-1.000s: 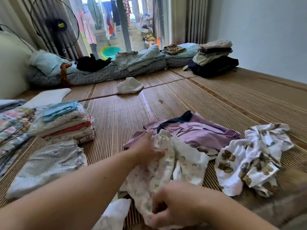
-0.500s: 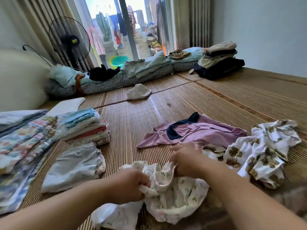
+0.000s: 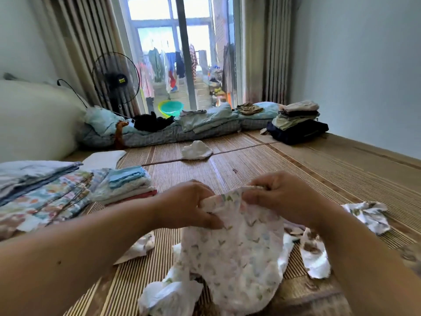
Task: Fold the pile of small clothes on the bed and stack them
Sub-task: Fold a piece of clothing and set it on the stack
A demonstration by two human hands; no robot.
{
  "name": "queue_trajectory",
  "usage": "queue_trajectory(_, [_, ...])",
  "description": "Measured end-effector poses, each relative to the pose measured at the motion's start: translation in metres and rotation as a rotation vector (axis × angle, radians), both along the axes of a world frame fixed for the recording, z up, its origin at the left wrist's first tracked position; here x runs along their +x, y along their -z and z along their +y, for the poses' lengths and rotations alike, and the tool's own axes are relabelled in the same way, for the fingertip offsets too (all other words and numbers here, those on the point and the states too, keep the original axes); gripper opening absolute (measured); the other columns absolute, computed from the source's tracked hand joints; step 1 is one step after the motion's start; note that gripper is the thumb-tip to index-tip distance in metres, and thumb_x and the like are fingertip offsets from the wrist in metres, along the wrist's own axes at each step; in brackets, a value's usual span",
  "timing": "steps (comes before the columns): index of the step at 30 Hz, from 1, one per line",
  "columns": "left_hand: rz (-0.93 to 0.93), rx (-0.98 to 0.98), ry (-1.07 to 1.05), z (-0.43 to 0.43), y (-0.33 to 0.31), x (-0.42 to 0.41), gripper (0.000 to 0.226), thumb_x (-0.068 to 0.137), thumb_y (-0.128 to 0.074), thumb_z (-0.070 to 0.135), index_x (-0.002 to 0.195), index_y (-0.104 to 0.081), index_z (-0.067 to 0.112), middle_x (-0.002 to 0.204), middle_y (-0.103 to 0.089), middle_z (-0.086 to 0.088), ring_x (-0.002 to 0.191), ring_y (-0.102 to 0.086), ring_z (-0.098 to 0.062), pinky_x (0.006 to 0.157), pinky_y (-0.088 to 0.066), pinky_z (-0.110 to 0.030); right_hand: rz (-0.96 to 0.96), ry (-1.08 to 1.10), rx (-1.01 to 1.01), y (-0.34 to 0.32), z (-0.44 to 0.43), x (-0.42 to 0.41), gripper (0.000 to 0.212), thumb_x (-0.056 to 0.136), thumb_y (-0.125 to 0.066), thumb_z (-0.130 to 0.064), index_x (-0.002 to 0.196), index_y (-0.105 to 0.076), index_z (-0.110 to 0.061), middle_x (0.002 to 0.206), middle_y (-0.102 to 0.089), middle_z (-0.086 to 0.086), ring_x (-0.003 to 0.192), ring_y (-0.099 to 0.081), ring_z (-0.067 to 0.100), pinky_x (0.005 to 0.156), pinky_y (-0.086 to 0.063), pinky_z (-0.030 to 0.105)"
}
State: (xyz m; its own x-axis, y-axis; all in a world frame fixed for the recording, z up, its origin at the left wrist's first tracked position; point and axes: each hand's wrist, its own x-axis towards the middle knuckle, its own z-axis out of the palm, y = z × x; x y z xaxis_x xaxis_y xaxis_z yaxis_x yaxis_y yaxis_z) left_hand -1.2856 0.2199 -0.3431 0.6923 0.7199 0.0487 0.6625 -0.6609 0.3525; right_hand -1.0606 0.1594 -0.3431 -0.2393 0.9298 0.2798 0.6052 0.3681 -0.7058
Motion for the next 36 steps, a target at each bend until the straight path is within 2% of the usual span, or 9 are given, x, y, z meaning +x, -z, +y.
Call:
queue_trajectory(3, [-0.006, 0.048, -0.058, 0.004, -0.047, -0.014, 0.037, 0.07, -0.077, 0.052, 0.08, -0.066, 0.019, 0.084, -0.071, 0.001, 0.079, -0.067, -0.017, 0.076, -0.055, -0.036, -0.083, 0.081, 0.064, -0.043, 0.006, -0.007, 0.018, 0.088, -0.064, -0.037, 0.075, -0.072, -0.027, 0.077, -0.07, -0.005, 0.071, -0.065, 0.011, 0.068, -0.051, 0.03])
queue_trajectory(6, [-0.003, 0.197, -0.082, 0.006, -0.09, -0.027, 0.029, 0.086, -0.066, 0.041, 0.068, -0.049, 0.025, 0.067, -0.053, 0.006, 0.063, -0.052, -0.01, 0.058, -0.04, -0.025, -0.135, 0.119, 0.143, -0.09, 0.016, -0.017, 0.029, 0.089, -0.062, -0.038, 0.088, -0.074, -0.012, 0.087, -0.072, 0.009, 0.08, -0.068, 0.024, 0.075, -0.054, 0.037])
queue_trajectory(9, [0.021, 0.349, -0.139, 0.005, -0.129, -0.038, 0.03, 0.091, -0.056, 0.045, 0.072, -0.048, 0.024, 0.066, -0.046, 0.008, 0.064, -0.045, -0.011, 0.055, -0.032, -0.025, -0.15, 0.181, 0.237, -0.135, 0.015, -0.026, 0.034, 0.091, -0.062, -0.036, 0.088, -0.072, -0.004, 0.08, -0.07, 0.012, 0.065, -0.065, 0.02, 0.062, -0.054, 0.029])
queue_trajectory(12, [0.025, 0.468, -0.231, 0.003, -0.172, -0.045, 0.03, 0.096, -0.047, 0.046, 0.087, -0.055, 0.019, 0.073, -0.049, 0.005, 0.076, -0.049, -0.017, 0.059, -0.033, -0.028, -0.106, 0.233, 0.296, -0.171, 0.008, -0.034, 0.026, 0.092, -0.061, -0.033, 0.087, -0.072, -0.01, 0.072, -0.065, 0.0, 0.056, -0.056, 0.005, 0.045, -0.039, 0.01])
queue_trajectory(19, [0.088, 0.723, -0.276, -0.013, -0.254, -0.048, 0.044, 0.1, -0.038, 0.046, 0.091, -0.061, 0.01, 0.081, -0.055, -0.003, 0.079, -0.052, -0.02, 0.066, -0.034, -0.031, 0.072, 0.348, 0.394, -0.224, 0.003, -0.049, 0.028, 0.091, -0.062, -0.031, 0.091, -0.074, -0.006, 0.091, -0.072, 0.014, 0.085, -0.068, 0.032, 0.079, -0.056, 0.043])
queue_trajectory(24, [0.136, 0.823, -0.298, -0.036, -0.281, -0.057, 0.035, 0.102, -0.035, 0.037, 0.09, -0.056, 0.011, 0.074, -0.048, 0.003, 0.077, -0.049, -0.017, 0.059, -0.032, -0.029, 0.109, 0.309, 0.368, -0.244, -0.002, -0.061, 0.027, 0.095, -0.056, -0.033, 0.097, -0.069, -0.01, 0.094, -0.069, 0.009, 0.087, -0.066, 0.026, 0.079, -0.056, 0.039])
queue_trajectory(26, [0.172, 0.825, -0.31, -0.041, -0.286, -0.063, 0.033, 0.103, -0.037, 0.033, 0.092, -0.057, 0.01, 0.076, -0.052, 0.001, 0.079, -0.049, -0.018, 0.061, -0.034, -0.028, 0.15, 0.263, 0.346, -0.25, -0.006, -0.063, 0.024, 0.095, -0.056, -0.032, 0.09, -0.068, -0.012, 0.087, -0.068, 0.006, 0.079, -0.065, 0.022, 0.069, -0.057, 0.034])
queue_trajectory(32, [0.151, 0.712, -0.34, -0.046, -0.286, -0.074, 0.029, 0.101, -0.042, 0.024, 0.116, -0.063, 0.009, 0.108, -0.062, -0.006, 0.09, -0.047, -0.016, 0.078, -0.034, -0.027, 0.223, 0.145, 0.194, -0.255, -0.014, -0.072, 0.02, 0.094, -0.057, -0.028, 0.092, -0.068, -0.012, 0.089, -0.069, 0.007, 0.081, -0.065, 0.021, 0.065, -0.053, 0.031])
queue_trajectory(36, [0.058, 0.76, -0.323, -0.049, -0.281, -0.083, 0.021, 0.096, -0.052, 0.015, 0.11, -0.068, 0.019, 0.114, -0.063, 0.002, 0.094, -0.046, -0.01, 0.09, -0.032, -0.03, 0.223, -0.083, 0.062, -0.257, -0.026, -0.074, 0.015, 0.095, -0.053, -0.017, 0.093, -0.066, -0.012, 0.085, -0.067, 0.003, 0.081, -0.063, 0.017, 0.069, -0.055, 0.029])
